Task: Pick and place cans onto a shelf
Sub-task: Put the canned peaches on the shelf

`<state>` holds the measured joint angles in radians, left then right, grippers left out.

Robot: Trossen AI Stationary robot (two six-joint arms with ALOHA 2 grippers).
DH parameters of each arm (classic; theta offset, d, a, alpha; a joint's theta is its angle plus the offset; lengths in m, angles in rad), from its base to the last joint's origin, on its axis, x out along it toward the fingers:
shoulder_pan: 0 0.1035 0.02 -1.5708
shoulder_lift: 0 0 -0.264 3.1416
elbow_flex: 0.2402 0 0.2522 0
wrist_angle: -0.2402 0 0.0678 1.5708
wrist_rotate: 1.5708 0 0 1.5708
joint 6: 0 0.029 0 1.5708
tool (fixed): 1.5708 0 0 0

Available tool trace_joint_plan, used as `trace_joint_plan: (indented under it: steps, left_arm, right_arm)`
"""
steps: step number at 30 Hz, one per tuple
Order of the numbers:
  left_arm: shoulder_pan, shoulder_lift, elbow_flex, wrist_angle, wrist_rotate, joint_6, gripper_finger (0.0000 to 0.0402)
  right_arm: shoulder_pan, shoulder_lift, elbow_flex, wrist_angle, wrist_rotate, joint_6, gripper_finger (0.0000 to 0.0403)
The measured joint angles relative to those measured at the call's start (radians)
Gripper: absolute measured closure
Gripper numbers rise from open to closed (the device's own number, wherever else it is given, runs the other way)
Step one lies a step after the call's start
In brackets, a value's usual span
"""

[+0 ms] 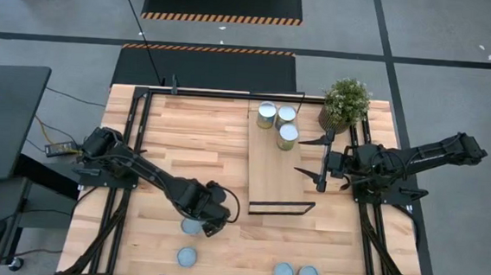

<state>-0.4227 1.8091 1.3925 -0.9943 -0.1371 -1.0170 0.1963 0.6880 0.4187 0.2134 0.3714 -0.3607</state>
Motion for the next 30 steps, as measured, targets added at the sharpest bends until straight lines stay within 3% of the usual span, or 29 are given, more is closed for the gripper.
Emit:
trace_joint_plan:
  steps: [15, 22, 30]
  left_arm:
    - [0.043, 0.045, 0.0, 0.018, 0.064, -0.012, 0.0075]
    - [0.056, 0.046, -0.001, 0.02, 0.064, 0.02, 0.0073]
    - [0.112, 0.002, -0.009, 0.005, 0.063, 0.175, 0.0075]
  right_arm:
    - [0.0, 0.0, 0.0, -0.001, 0.0, 0.0, 0.0035]
    - [0.0, 0.0, 0.0, -0.004, 0.001, 0.0, 0.0035]
    - [0.0, 0.0, 0.0, -0.005, 0.001, 0.0, 0.0035]
